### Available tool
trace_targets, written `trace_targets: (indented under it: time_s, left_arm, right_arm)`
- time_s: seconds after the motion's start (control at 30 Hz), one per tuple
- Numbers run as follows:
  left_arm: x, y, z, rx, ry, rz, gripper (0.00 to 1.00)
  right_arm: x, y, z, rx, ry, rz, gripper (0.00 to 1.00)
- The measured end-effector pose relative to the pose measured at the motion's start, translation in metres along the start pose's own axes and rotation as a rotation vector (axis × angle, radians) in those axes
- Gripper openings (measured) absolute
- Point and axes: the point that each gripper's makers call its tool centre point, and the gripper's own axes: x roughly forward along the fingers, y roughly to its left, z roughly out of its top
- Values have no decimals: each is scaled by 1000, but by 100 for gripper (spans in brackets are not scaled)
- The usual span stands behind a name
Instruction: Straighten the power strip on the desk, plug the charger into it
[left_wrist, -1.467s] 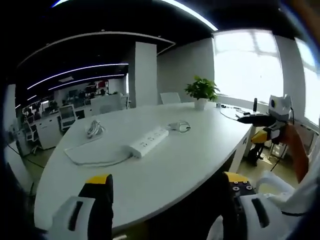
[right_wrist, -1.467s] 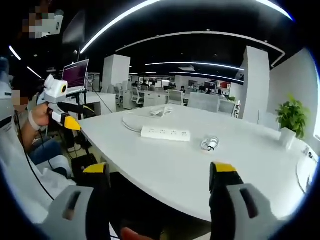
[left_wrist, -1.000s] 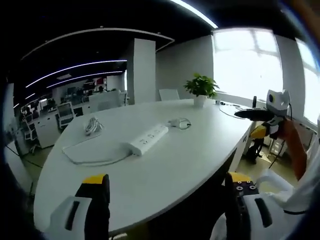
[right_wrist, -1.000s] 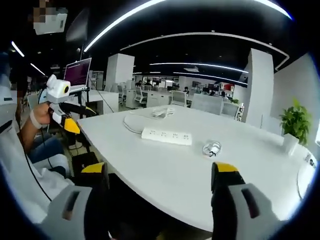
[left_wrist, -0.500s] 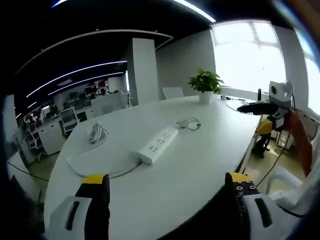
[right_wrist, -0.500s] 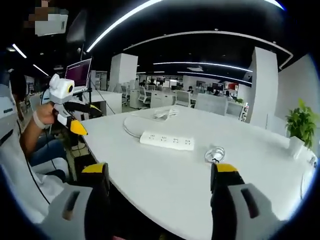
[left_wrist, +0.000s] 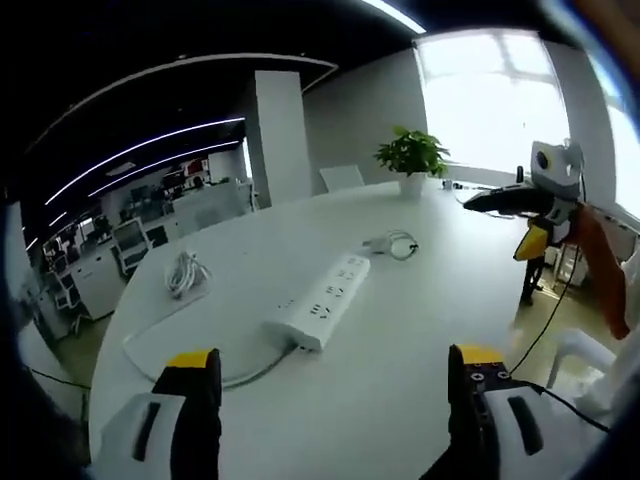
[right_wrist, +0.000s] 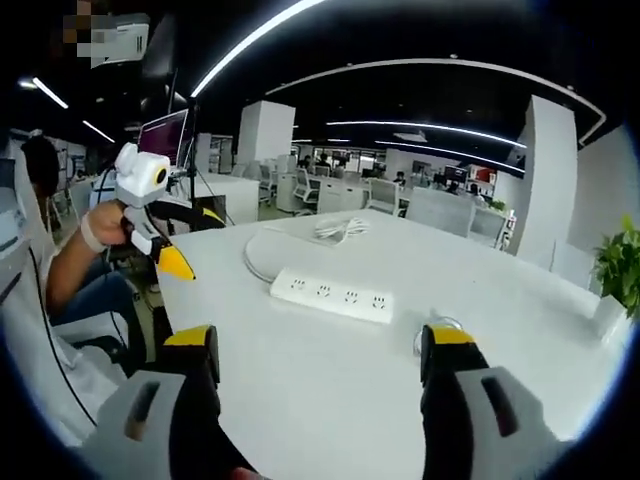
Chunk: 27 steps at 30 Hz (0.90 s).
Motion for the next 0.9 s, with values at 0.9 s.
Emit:
trace_targets:
  time_s: [0.9]
  left_arm:
    - [125,25,16,55,135,-193,96]
  right_arm:
    - [42,-15,-24,76,50,32,82]
